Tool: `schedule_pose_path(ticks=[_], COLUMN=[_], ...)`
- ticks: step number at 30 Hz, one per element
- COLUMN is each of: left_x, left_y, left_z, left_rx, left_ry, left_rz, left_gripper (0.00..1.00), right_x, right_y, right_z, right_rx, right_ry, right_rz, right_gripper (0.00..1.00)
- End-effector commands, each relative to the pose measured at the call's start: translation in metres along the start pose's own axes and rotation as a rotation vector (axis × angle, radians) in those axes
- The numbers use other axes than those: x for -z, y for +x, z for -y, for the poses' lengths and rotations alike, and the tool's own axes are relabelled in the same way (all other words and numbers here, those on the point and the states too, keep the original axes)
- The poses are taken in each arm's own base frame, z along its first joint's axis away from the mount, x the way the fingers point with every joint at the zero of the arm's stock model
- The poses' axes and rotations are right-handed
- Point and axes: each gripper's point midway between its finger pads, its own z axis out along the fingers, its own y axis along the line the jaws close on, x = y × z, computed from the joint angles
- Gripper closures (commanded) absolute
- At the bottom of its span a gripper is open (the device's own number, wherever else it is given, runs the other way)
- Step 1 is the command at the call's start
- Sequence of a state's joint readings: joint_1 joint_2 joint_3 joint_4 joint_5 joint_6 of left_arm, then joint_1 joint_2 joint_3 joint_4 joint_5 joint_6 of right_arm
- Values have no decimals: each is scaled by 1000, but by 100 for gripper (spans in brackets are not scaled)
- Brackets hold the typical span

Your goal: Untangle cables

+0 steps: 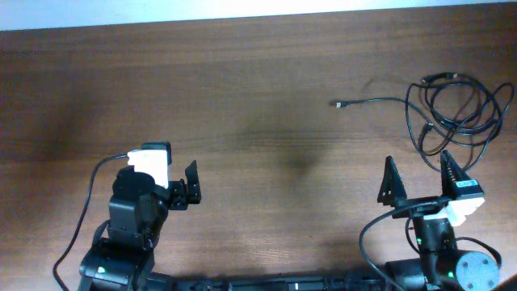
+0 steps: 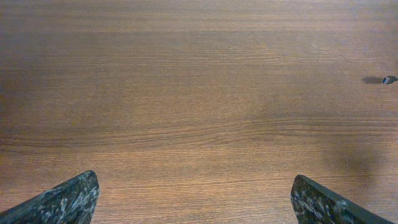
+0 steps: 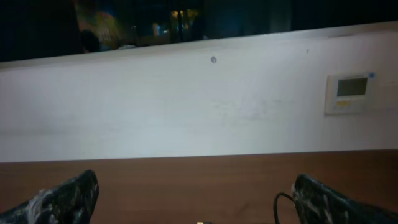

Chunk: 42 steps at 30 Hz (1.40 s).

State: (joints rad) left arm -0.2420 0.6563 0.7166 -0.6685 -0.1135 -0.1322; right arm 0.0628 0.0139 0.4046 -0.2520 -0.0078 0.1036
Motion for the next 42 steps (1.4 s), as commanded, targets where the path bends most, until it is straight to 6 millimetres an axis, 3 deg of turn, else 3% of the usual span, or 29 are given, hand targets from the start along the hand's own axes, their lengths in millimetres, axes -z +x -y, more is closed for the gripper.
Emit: schedule_pose_path(ticks=[1, 17, 20, 24, 25, 42], left_x=[-1, -1, -1, -1, -1, -1], left_y=[2, 2, 2, 2, 2, 2], left_z=[-2, -2, -2, -2, -2, -2], left_rx=[4, 4, 4, 4, 4, 4], left_ry=[-13, -13, -13, -13, -13, -13], left_rz=[-2, -2, -2, -2, -2, -2], left_gripper=[1, 1, 1, 1, 1, 1], right_x=[-5, -27, -28, -23, -22, -22], right_y=[14, 74, 94, 143, 148, 148], right_z=[4, 14, 16, 21, 21, 21], right_rx=[48, 129, 204, 221, 223, 235], right_ry=[14, 34, 38, 34, 33, 31], right_rz=[-2, 85, 3, -201, -219, -220], right_gripper=[1, 1, 1, 1, 1, 1])
